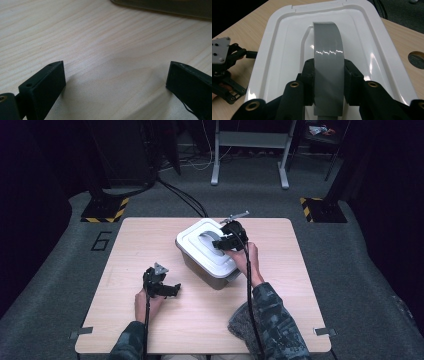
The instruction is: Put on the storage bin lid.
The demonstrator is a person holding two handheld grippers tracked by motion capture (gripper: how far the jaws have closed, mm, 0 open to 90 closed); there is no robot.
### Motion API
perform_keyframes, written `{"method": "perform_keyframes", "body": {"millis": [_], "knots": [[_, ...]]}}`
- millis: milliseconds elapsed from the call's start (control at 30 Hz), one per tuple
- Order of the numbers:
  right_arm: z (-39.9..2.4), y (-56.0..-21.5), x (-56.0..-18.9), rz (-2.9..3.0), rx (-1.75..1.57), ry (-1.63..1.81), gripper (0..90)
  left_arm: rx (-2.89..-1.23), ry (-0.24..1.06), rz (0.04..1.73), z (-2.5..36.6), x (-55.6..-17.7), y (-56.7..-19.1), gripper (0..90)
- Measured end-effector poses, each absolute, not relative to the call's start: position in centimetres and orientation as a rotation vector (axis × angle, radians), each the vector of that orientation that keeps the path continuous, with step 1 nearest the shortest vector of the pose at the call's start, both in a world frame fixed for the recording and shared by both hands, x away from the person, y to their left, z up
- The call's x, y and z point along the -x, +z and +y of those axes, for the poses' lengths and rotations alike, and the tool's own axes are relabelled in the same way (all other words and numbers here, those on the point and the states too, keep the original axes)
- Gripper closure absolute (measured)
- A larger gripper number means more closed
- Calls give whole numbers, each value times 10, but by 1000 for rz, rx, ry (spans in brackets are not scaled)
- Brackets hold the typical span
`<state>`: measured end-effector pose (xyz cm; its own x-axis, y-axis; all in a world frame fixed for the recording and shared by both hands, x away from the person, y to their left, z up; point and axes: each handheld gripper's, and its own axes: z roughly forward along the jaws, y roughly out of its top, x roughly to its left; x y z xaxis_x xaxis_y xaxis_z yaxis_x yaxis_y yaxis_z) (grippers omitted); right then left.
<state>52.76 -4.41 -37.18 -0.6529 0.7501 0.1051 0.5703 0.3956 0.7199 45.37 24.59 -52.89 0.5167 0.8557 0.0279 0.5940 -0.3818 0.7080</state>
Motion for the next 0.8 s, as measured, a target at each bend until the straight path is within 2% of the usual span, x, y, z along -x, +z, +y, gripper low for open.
{"method": "perform_keyframes", "body": {"millis": [400,433,467,500,533,567,600,700,800], "knots": [[-38,-380,-529,2437,-1148,1075,649,-2113,524,1176,246,-454,-529,18],[-38,-380,-528,2438,-1168,1080,585,-2113,524,1176,246,-454,-529,18],[-38,-380,-528,2438,-1168,1080,585,-2113,524,1176,246,-454,-529,18],[-39,-379,-528,2434,-1158,1085,536,-2113,525,1176,246,-454,-529,18],[-42,-376,-526,2425,-1139,1090,405,-2113,524,1175,246,-454,-529,18],[-43,-374,-524,2419,-1149,1094,362,-2113,524,1175,246,-454,-529,18],[-43,-374,-524,2419,-1149,1094,362,-2113,524,1175,246,-454,-529,19],[-53,-365,-516,2379,-1115,1118,227,-2113,525,1175,246,-454,-529,19],[-59,-361,-512,2361,-1112,1125,188,-2113,524,1175,246,-454,-529,19]]}}
